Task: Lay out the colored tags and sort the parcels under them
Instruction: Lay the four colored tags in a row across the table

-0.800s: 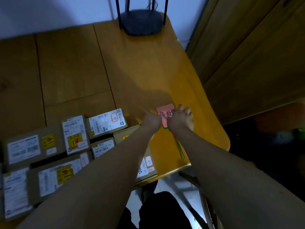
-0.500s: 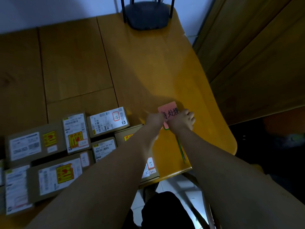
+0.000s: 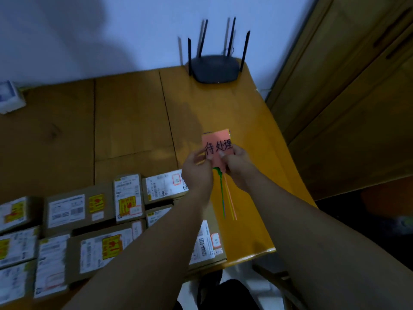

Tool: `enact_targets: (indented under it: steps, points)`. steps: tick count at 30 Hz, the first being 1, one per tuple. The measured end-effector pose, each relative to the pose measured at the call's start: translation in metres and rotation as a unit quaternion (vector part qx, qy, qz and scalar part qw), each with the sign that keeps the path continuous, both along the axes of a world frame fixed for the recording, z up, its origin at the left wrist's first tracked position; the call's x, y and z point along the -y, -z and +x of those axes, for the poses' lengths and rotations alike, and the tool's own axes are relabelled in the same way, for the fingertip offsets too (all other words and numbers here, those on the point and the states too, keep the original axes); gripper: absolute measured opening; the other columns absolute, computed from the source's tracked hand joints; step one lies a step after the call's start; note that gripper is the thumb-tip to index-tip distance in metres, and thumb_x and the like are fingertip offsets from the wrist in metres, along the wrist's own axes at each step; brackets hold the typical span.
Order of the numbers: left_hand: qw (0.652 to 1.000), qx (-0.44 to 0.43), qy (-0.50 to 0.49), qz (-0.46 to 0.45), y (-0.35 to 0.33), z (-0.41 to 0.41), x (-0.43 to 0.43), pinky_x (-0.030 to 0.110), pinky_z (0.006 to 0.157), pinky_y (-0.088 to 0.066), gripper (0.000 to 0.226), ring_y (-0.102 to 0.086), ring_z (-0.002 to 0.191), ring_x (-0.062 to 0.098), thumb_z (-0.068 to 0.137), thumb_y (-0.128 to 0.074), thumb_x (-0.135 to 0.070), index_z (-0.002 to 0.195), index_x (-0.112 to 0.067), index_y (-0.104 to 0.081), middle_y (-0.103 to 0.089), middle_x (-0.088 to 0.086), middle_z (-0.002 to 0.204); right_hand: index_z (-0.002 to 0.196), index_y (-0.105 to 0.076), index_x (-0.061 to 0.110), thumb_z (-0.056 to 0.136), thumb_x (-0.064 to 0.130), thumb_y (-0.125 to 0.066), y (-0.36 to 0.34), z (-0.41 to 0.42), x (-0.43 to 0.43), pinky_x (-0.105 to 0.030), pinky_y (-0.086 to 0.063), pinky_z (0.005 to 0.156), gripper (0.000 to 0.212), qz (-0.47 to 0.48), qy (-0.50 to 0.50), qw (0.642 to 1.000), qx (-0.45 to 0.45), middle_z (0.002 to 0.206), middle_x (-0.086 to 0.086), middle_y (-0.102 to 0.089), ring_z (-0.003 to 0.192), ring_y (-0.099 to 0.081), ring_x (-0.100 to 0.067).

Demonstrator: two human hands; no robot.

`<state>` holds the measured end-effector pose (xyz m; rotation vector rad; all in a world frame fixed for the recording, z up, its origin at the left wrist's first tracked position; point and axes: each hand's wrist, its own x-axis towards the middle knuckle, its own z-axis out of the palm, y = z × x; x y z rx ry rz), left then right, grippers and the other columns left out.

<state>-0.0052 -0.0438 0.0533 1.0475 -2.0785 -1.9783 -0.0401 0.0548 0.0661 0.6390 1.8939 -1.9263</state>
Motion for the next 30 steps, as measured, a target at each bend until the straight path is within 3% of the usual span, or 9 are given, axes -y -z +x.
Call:
enact_targets:
  steps: [2,3,5,9,12,17,22,25,30]
  points:
    - [0.999,-0.038,-0.010,0.018,-0.026,-0.007,0.025,0.032,0.075,-0.062,0.027,-0.076,0.087,0.021,0.085,-0.081,-0.019,0.107,-0.035,-0.076,-0.078,-0.003,0.098,0.132,-0.061,0.001,0.104,-0.001,-0.055,-0.029,-0.006,0.022,-0.029,-0.053,0.066,0.028,-0.048,-0.008,0.999,-0.021,0.114,-0.016,-0.069,0.084,-0.066,-0.019]
    - [0.998,-0.053,-0.011,0.016,-0.040,-0.011,0.038,0.044,0.080,-0.064,0.028,-0.076,0.091,0.028,0.085,-0.081,-0.017,0.108,-0.031,-0.077,-0.078,0.003,0.102,0.133,-0.060,0.001,0.105,-0.001,-0.054,-0.045,-0.007,0.033,-0.030,-0.053,0.068,0.029,-0.072,-0.013,0.997,-0.032,0.115,-0.016,-0.068,0.086,-0.066,-0.020]
    - [0.997,-0.081,-0.017,-0.011,-0.068,-0.018,0.067,0.053,0.084,-0.063,0.028,-0.076,0.093,0.032,0.085,-0.083,-0.014,0.110,-0.025,-0.079,-0.078,0.007,0.102,0.133,-0.060,0.002,0.106,0.001,-0.054,-0.077,-0.009,0.054,-0.031,-0.051,0.070,0.028,-0.111,-0.033,0.992,-0.051,0.116,-0.017,-0.067,0.088,-0.064,-0.021]
    - [0.989,-0.125,-0.039,-0.066,-0.123,-0.015,0.124,0.050,0.081,-0.065,0.022,-0.077,0.089,0.025,0.086,-0.082,-0.015,0.107,-0.019,-0.080,-0.079,0.004,0.096,0.141,-0.056,0.009,0.106,0.011,-0.059,-0.138,-0.005,0.091,-0.056,-0.059,0.092,0.035,-0.163,-0.128,0.976,-0.067,0.130,-0.018,-0.069,0.108,-0.066,-0.034]
    - [0.984,-0.144,-0.064,-0.079,-0.157,-0.007,0.159,0.047,0.082,-0.065,0.022,-0.077,0.088,0.021,0.088,-0.081,-0.018,0.109,-0.014,-0.080,-0.080,0.004,0.096,0.143,-0.056,0.013,0.106,0.008,-0.059,-0.171,-0.003,0.117,-0.064,-0.057,0.099,0.038,-0.171,-0.188,0.964,-0.073,0.137,-0.018,-0.067,0.122,-0.065,-0.042]
    - [0.975,-0.193,-0.072,-0.083,-0.198,0.007,0.195,0.045,0.080,-0.066,0.012,-0.077,0.088,0.021,0.091,-0.078,-0.016,0.100,-0.024,-0.079,-0.079,0.002,0.095,0.142,-0.060,0.018,0.105,0.007,-0.060,-0.205,-0.006,0.155,-0.059,-0.062,0.091,0.038,-0.155,-0.225,0.954,-0.121,0.138,-0.017,-0.066,0.121,-0.066,-0.042]
    - [0.967,-0.227,-0.080,-0.080,-0.215,0.017,0.215,0.027,0.066,-0.063,0.014,-0.076,0.090,0.021,0.095,-0.074,-0.018,0.105,-0.026,-0.079,-0.078,0.000,0.098,0.136,-0.064,0.018,0.103,0.007,-0.063,-0.215,-0.005,0.179,-0.057,-0.064,0.088,0.035,-0.162,-0.232,0.950,-0.133,0.135,-0.015,-0.068,0.121,-0.067,-0.041]
    - [0.965,-0.229,-0.070,-0.106,-0.218,0.022,0.225,0.032,0.078,-0.062,0.025,-0.074,0.097,0.019,0.094,-0.074,-0.013,0.119,-0.014,-0.078,-0.079,0.004,0.106,0.133,-0.066,0.019,0.102,0.008,-0.064,-0.215,-0.007,0.191,-0.055,-0.065,0.086,0.033,-0.173,-0.233,0.947,-0.139,0.134,-0.014,-0.069,0.118,-0.069,-0.039]
    - [0.968,-0.226,-0.097,-0.049,-0.212,0.034,0.253,0.037,0.086,-0.063,0.027,-0.074,0.104,0.022,0.096,-0.071,-0.007,0.123,-0.005,-0.074,-0.078,0.011,0.114,0.137,-0.063,0.019,0.099,0.010,-0.069,-0.212,-0.008,0.220,-0.052,-0.065,0.088,0.039,-0.172,-0.263,0.940,-0.135,0.132,-0.013,-0.070,0.116,-0.070,-0.035]
